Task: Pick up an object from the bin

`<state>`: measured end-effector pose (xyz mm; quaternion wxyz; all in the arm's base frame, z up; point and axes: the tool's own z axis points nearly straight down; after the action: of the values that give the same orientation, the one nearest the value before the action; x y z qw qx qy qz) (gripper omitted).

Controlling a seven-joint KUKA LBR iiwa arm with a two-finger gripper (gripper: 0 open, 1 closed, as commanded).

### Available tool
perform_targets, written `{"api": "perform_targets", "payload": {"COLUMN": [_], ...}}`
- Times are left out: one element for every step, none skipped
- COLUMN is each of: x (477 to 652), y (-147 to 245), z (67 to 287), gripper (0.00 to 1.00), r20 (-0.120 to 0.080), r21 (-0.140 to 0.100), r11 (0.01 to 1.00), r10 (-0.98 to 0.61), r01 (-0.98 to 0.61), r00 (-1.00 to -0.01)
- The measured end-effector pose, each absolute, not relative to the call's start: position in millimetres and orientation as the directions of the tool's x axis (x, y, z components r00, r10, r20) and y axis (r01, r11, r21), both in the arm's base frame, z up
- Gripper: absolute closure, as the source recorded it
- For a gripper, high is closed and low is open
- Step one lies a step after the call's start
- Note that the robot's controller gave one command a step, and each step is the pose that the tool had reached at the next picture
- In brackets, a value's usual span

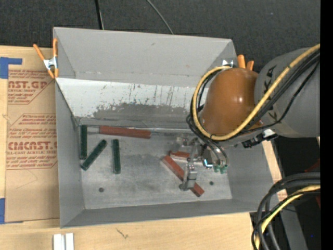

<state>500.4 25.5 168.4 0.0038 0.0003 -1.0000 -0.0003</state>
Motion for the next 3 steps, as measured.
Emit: {"api": "perform_targets", "payload": {"x": [502.2,543.7,544.3], "y": [25,2,2], "z": [172,72,70], "gripper": [0.0,1.0,0.0], "r20": [0.0,0.004,-0.002], "r21": [0.001,0.002,0.001], "r11": [1.0,0.999,0.999], "r10": [0.0,-0.042,-0.041], "r01": [0.0,-0.042,-0.041], "r00": [-1.0,-0.999,-0.999]}}
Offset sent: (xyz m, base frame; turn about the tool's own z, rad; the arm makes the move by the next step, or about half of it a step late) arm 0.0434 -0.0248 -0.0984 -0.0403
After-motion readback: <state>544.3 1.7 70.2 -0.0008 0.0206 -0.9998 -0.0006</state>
